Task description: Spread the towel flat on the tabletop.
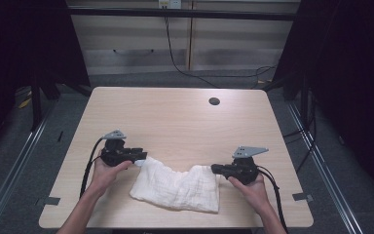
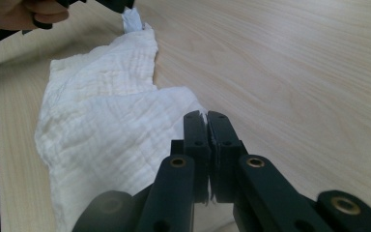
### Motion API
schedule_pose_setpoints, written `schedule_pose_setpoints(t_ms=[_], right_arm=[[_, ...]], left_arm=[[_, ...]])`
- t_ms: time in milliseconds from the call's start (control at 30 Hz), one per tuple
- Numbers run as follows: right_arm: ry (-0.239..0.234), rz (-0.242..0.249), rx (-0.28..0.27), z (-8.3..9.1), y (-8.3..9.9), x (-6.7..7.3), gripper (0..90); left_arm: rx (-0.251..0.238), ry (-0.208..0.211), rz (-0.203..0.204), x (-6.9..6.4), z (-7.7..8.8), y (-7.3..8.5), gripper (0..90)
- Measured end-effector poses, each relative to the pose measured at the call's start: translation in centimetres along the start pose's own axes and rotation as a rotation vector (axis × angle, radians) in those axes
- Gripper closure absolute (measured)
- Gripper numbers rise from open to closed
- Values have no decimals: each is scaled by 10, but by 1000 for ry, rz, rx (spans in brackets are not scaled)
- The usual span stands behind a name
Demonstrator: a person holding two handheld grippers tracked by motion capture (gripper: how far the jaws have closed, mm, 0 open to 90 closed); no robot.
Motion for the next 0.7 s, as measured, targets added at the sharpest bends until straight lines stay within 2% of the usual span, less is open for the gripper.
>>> schedule_pose_setpoints(t_ms=[33, 100, 133, 167, 267, 333, 500, 600, 700], right_arm=[[1, 0, 1, 0, 0, 0, 877], [-2, 3, 1, 1, 0, 0, 877], [-3, 3, 0, 1, 0, 0, 876], [-3, 3, 0, 1, 0, 0, 876], [-1, -2, 3, 1, 1, -1, 876], [-1, -3, 2, 1, 1, -1, 876], [1, -5, 4, 1, 1, -1, 876], [3, -8, 1, 2, 2, -2, 875], [5, -9, 2, 2, 2, -2, 875]], left_arm=[[16, 8, 0, 1, -5, 0, 653], [32, -18, -11, 3, -12, 1, 652], [33, -8, -2, 4, -15, 2, 659], [42, -17, -3, 4, -18, 3, 659], [58, -33, -27, 0, -24, 5, 654], [82, -48, -67, -5, -27, 6, 647], [84, -63, -115, -14, -30, 8, 647], [70, -69, -115, -15, -30, 9, 659], [66, -92, -163, -17, -28, 13, 711]])
Point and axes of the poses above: each handheld gripper's, and its own axes: z roughly backward along the jaws, y roughly out of its underside, x roughly to its left, the point moved 2 cm from there along -z, roughly forward along the jaws, and after that the axes turned 2 degrees about -y, right-handed, at the moved point
